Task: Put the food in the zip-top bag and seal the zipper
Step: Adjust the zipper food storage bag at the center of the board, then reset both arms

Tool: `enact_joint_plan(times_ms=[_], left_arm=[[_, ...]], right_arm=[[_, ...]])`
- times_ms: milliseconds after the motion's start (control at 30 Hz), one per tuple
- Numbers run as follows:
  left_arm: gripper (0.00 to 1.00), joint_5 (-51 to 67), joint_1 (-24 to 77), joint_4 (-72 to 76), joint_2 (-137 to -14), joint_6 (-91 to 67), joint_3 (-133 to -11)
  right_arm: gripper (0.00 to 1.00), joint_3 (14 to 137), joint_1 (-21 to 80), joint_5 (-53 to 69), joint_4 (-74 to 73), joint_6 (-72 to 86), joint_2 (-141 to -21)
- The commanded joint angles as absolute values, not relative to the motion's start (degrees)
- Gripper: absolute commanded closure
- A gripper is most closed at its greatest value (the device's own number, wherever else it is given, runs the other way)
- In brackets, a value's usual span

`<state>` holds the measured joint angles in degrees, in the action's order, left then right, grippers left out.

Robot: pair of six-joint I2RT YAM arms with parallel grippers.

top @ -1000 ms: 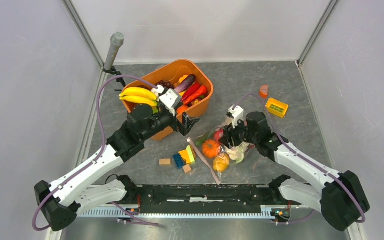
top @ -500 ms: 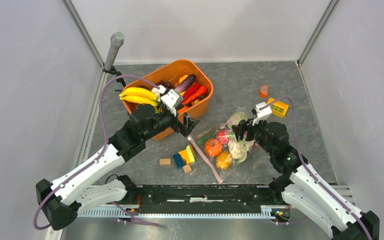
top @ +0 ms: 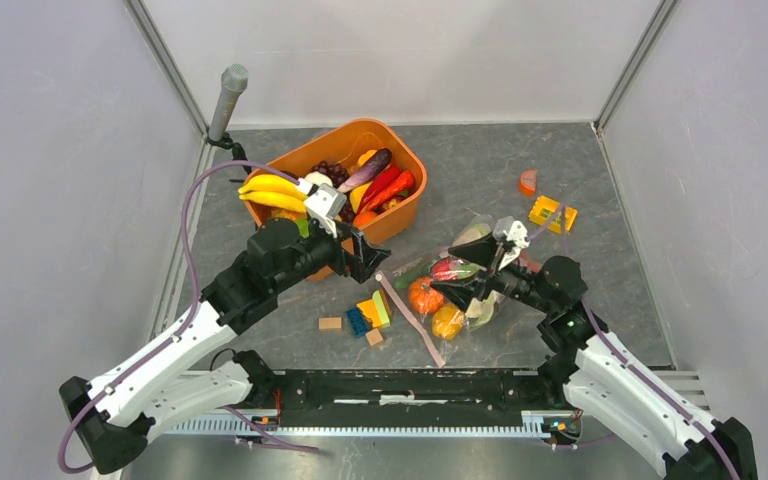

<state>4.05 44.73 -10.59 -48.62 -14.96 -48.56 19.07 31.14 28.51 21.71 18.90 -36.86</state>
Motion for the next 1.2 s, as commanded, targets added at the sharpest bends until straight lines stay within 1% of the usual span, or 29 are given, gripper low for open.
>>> enact_joint_plan(times_ms=[0,33,100,200,233,333,433,600,700,833,967,1100,1167], left_arm=[[0.00,-2.09,44.53,-18.73,-49.89,-21.14,-50.38],[0.00,-3.52,44.52,-19.96,-50.00,-21.51,-50.76],[0.00,-6.68,44.50,-21.54,-49.72,-21.70,-51.20],[0.00,-12.30,44.48,-23.62,-49.06,-21.46,-51.75],[0.00,-13.73,44.49,-24.12,-49.01,-21.09,-51.97],[0.00,-19.78,44.47,-26.20,-49.30,-20.07,-52.43],[0.00,-21.86,44.26,-26.05,-49.02,-18.61,-52.31],[0.00,-19.96,40.70,-26.54,-48.38,-16.27,-53.01],[0.00,-17.93,36.00,-26.95,-47.38,-16.21,-52.43],[0.00,-12.43,30.24,-26.02,-44.99,-16.39,-51.47],[0.00,-10.76,25.62,-27.02,-45.28,-16.84,-51.78],[0.00,-8.46,24.43,-25.23,-45.07,-18.29,-50.00],[0.00,-8.74,24.48,-23.56,-43.68,-19.21,-48.27]], right_arm=[[0.02,25.10,31.29,39.63,13.45,11.20,-41.06],[0.02,26.05,31.29,36.88,9.74,9.41,-41.31],[0.02,27.76,31.32,26.55,4.13,7.63,-40.40],[0.02,28.17,31.29,8.13,0.23,8.34,-36.62],[0.02,27.77,31.29,0.25,0.10,9.62,-35.16],[0.02,26.93,31.29,-14.88,-4.24,10.15,-30.22],[0.02,27.52,31.27,-22.46,-7.62,9.83,-26.99],[0.02,28.78,31.29,-36.10,-13.88,10.56,-25.11],[0.02,29.72,31.29,-41.77,-16.90,10.86,-25.64],[0.02,30.50,31.31,-44.81,-18.66,10.53,-25.20],[0.02,30.65,31.29,-49.05,-19.03,9.98,-24.03],[0.02,33.42,31.20,-49.04,-20.98,8.94,-27.02],[0.02,34.61,31.16,-45.61,-21.75,8.21,-29.59]])
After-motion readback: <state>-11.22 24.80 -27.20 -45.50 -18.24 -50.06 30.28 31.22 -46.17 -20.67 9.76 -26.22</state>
